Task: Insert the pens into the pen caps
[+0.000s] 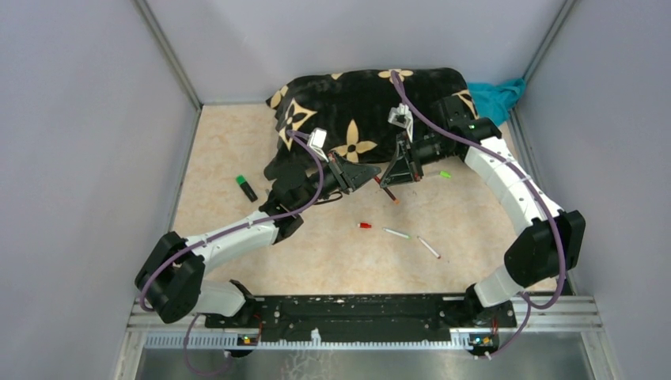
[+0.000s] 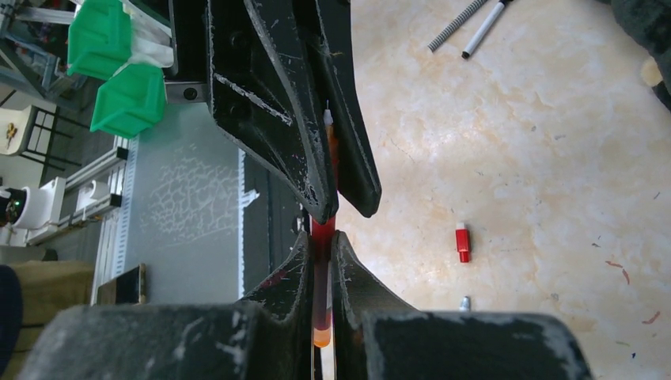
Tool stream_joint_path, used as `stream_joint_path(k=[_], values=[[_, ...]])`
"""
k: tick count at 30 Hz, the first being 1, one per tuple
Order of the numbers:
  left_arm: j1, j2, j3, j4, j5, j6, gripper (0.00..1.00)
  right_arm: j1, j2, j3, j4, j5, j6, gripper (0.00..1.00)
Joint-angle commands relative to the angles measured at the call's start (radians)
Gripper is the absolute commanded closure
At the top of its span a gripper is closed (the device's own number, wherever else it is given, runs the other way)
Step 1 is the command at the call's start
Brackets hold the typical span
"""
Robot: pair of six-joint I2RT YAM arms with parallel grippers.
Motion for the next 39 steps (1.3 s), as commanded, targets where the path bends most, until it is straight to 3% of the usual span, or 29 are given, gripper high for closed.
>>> stream_joint_path(k=[1,4,5,10,20,22,25,29,31,35,39], values=[[-0.011,-0.002,0.024,0.02,-0.017,0.004,1.0,0.002,-0.028,-0.005,0.047,-0.015,0.015,0.89],[-0.011,-0.008,0.021,0.055,-0.026,-0.017,1.0,0.002,-0.043,-0.01,0.078,0.011,0.025,0.63],[-0.012,-0.008,0.022,0.064,-0.028,-0.022,1.0,0.001,-0.05,-0.016,0.098,0.016,0.04,0.59],[-0.013,-0.012,0.027,0.094,-0.043,-0.04,1.0,0.004,-0.067,-0.057,0.214,-0.004,0.168,0.57],[-0.014,-0.015,0.021,0.105,-0.061,-0.065,1.0,0.067,-0.102,-0.133,0.308,-0.039,0.241,0.7],[-0.014,-0.018,0.02,0.106,-0.066,-0.065,1.0,0.067,-0.107,-0.138,0.314,-0.041,0.246,0.75],[-0.014,-0.023,0.014,0.106,-0.073,-0.074,1.0,0.067,-0.106,-0.141,0.325,-0.057,0.263,1.0],[-0.014,-0.029,0.006,0.11,-0.08,-0.086,1.0,0.067,-0.105,-0.152,0.34,-0.069,0.291,1.0],[-0.014,-0.037,0.004,0.102,-0.084,-0.085,0.88,0.067,-0.106,-0.156,0.339,-0.076,0.287,1.0],[-0.014,-0.081,-0.009,0.029,-0.121,-0.051,0.51,0.038,-0.106,-0.168,0.312,-0.069,0.239,1.0],[-0.011,-0.174,-0.034,-0.142,-0.204,0.009,0.32,0.006,-0.116,-0.202,0.226,0.026,0.113,1.0]])
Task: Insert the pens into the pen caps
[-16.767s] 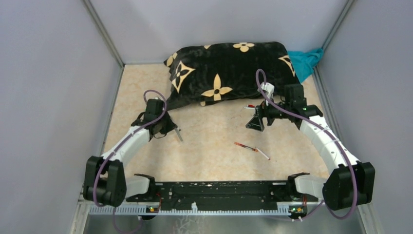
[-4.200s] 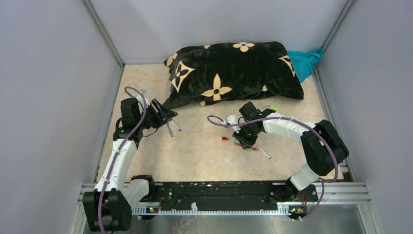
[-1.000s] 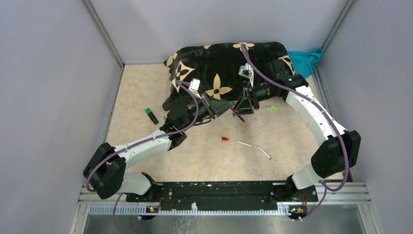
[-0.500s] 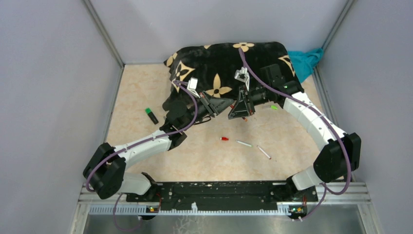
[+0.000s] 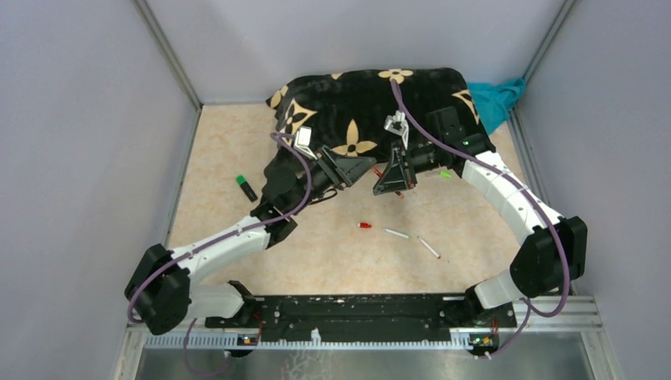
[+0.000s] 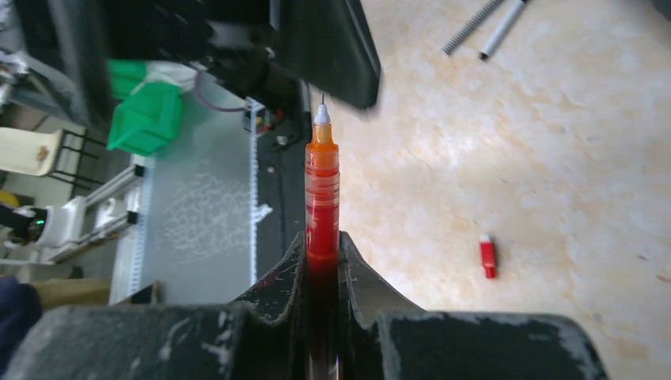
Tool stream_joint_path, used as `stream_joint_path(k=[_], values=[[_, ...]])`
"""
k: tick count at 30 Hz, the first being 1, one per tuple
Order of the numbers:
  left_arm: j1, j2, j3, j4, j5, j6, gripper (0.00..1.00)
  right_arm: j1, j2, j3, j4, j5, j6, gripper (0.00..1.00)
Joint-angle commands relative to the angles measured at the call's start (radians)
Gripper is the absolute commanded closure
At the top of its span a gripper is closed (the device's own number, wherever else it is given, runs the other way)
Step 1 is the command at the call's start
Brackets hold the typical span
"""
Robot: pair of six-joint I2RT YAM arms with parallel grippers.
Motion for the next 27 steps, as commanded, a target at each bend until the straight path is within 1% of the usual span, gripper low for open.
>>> stream_joint_path(k=[1,2,4,7,9,12,13,17,20,21,22,23,24,25,27], values=[[-0.002,-0.114,-0.027,-0.212,-0.135,0.08,0.29,-0.035,-0.055,-0.051,-0.072,0.1,-0.158,1.0],[0.001,-0.13,-0.025,-0.293,-0.163,0.082,0.28,-0.037,-0.066,-0.075,-0.077,0.147,-0.182,1.0],[0.014,-0.138,-0.018,-0.444,-0.172,0.074,0.28,-0.049,-0.099,-0.134,-0.056,0.224,-0.209,1.0],[0.026,-0.106,-0.011,-0.632,-0.151,0.001,0.3,-0.1,-0.15,-0.207,-0.021,0.271,-0.215,1.0],[0.027,-0.066,-0.008,-0.724,-0.148,-0.097,0.39,-0.139,-0.168,-0.246,0.004,0.284,-0.205,1.0],[0.027,0.019,0.022,-0.87,-0.132,-0.241,0.61,-0.182,-0.191,-0.286,0.041,0.291,-0.191,1.0],[0.026,0.05,0.042,-0.911,-0.122,-0.28,0.64,-0.189,-0.198,-0.297,0.054,0.293,-0.184,1.0],[0.019,0.161,0.135,-1.054,-0.128,-0.433,0.67,-0.2,-0.221,-0.336,0.098,0.298,-0.167,1.0],[-0.005,0.233,0.234,-1.196,-0.177,-0.537,0.68,-0.21,-0.232,-0.351,0.115,0.298,-0.159,1.0],[-0.016,0.26,0.278,-1.268,-0.205,-0.564,0.66,-0.213,-0.236,-0.355,0.118,0.296,-0.156,1.0],[-0.027,0.292,0.331,-1.334,-0.227,-0.587,0.61,-0.217,-0.24,-0.357,0.122,0.296,-0.156,1.0],[-0.034,0.328,0.38,-1.404,-0.246,-0.614,0.53,-0.22,-0.245,-0.361,0.127,0.295,-0.154,1.0],[-0.04,0.373,0.421,-1.456,-0.249,-0.627,0.46,-0.223,-0.251,-0.367,0.131,0.292,-0.151,1.0],[-0.042,0.413,0.469,-1.495,-0.238,-0.639,0.41,-0.225,-0.255,-0.371,0.135,0.291,-0.149,1.0],[-0.043,0.483,0.521,-1.542,-0.2,-0.652,0.38,-0.229,-0.258,-0.377,0.139,0.29,-0.147,1.0]])
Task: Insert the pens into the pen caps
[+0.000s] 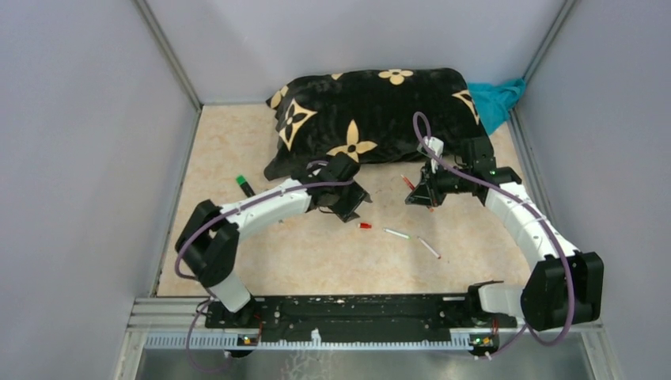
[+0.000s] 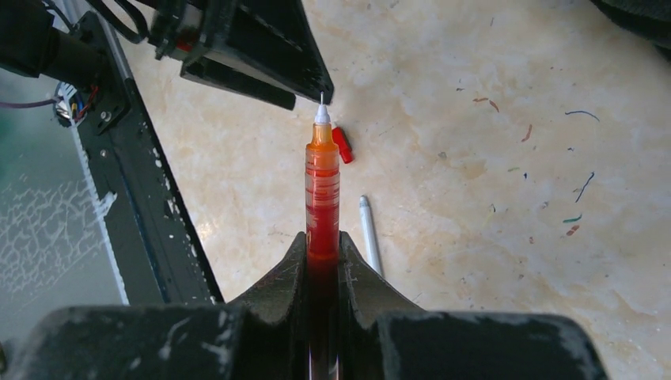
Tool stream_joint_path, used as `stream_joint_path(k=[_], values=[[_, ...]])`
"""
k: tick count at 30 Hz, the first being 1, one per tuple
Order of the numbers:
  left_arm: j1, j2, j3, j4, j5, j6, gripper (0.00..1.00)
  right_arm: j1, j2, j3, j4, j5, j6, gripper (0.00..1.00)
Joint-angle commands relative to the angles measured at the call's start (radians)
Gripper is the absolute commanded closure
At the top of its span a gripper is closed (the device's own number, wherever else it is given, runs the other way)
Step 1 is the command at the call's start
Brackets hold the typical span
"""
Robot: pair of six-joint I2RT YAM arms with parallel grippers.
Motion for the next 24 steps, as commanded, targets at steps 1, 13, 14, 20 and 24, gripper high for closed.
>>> stream_joint_path(k=[1,13,14,20,24], values=[[-0.014,0.147,0.128,-0.306,-0.02,-0.161,0.38,-0.017,-0.047,-0.017,0.049,-0.014,0.005,1.0],[-0.015,0.333,0.261,-0.418,0.007,-0.162,0.4,-0.038,-0.06,-0.022,0.054,-0.015,0.012,1.0],[-0.015,0.342,0.267,-0.417,0.007,-0.162,0.41,-0.038,-0.06,-0.022,0.055,-0.016,0.012,1.0],[-0.014,0.373,0.282,-0.408,0.002,-0.161,0.45,-0.041,-0.061,-0.022,0.054,-0.018,0.012,1.0],[-0.011,0.384,0.287,-0.405,-0.009,-0.155,0.5,-0.046,-0.063,-0.022,0.052,-0.02,0.012,1.0]])
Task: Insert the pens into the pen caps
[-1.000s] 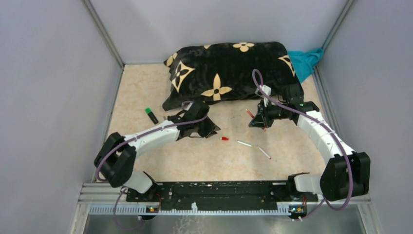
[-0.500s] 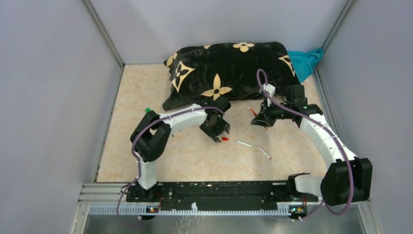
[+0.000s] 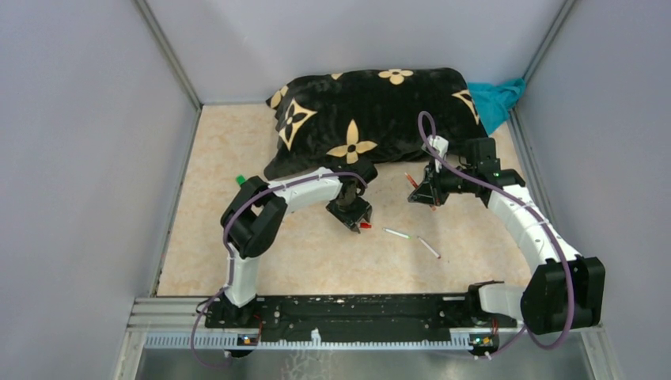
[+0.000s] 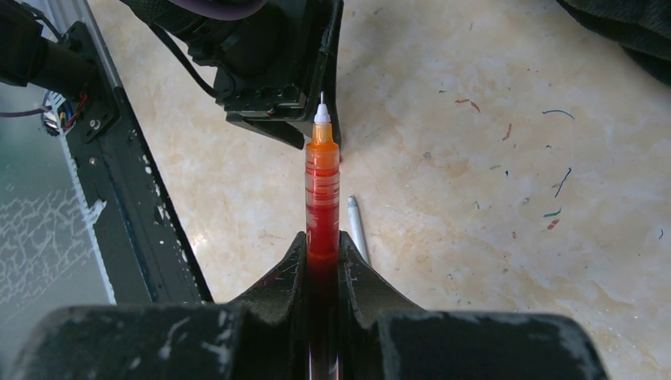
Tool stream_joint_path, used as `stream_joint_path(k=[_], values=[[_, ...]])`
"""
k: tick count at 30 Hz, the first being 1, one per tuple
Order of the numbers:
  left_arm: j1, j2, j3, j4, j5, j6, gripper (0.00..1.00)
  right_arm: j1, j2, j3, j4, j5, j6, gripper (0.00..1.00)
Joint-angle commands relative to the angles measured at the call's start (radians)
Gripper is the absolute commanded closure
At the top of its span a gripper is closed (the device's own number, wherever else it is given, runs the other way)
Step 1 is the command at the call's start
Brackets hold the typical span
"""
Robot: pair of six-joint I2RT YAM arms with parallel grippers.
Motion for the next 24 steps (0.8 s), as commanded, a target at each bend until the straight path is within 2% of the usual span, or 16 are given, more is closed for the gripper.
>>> stream_joint_path(k=[1,3,14,24], values=[[0.001,0.025,0.03,-0.09,-0.066,-0.059,0.54,-0.018,-0.036,-0.002,0.028,-0.021,0.007,1.0],[0.001,0.03,0.037,-0.092,-0.07,-0.05,0.57,-0.02,-0.036,-0.002,0.028,-0.022,0.007,1.0],[0.002,0.061,0.049,-0.107,-0.072,-0.012,0.61,-0.023,-0.039,-0.001,0.023,-0.025,0.004,1.0],[0.005,0.0,-0.018,-0.093,-0.155,0.125,0.82,-0.031,-0.045,-0.001,0.017,-0.024,-0.001,1.0]])
